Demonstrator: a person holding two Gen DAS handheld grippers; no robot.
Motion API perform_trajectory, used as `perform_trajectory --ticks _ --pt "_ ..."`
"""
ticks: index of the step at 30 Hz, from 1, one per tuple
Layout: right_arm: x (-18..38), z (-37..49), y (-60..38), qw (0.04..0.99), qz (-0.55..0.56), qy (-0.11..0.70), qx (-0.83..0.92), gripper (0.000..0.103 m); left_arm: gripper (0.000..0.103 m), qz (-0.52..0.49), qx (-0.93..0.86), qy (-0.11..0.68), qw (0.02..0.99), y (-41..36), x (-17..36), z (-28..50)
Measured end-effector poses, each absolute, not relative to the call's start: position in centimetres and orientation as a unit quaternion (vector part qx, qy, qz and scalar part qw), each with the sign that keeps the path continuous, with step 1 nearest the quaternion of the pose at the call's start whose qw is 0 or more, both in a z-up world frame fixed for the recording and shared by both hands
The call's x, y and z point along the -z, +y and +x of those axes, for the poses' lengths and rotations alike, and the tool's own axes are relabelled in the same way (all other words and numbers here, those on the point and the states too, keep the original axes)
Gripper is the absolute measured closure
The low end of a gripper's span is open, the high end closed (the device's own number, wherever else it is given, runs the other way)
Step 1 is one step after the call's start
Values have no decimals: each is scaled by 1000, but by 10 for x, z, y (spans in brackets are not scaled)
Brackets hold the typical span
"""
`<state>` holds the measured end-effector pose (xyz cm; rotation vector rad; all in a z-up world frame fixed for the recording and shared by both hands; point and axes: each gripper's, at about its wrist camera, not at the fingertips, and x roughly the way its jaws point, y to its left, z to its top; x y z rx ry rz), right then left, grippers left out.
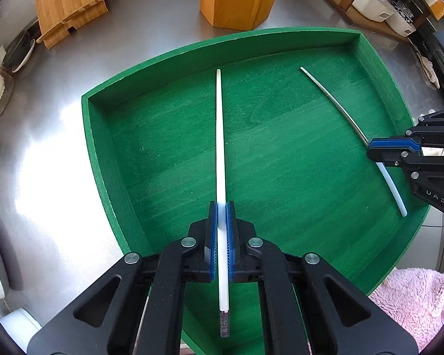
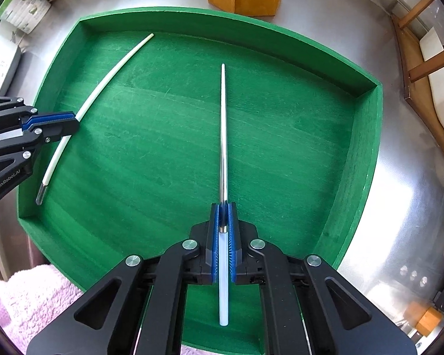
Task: Organize utensils
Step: 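Lift both chopsticks into the orange holder and open both tools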
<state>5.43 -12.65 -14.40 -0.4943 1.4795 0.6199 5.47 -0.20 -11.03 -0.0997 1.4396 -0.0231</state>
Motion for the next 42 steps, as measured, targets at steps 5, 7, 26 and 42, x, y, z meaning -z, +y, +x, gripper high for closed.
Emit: perform_trajectory --ticks 5,7,26,42 --pt "133 65 -134 668 -181 662 -289 97 99 -69 23 637 767 4 94 53" --pt "122 65 -137 674 -170 655 -297 97 99 -72 28 623 778 6 84 50" --pt "40 96 -160 805 -31 460 -373 97 99 -118 17 367 923 25 -9 53" --pt "-12 158 -145 898 49 248 -361 97 99 -159 1 161 974 40 -40 113"
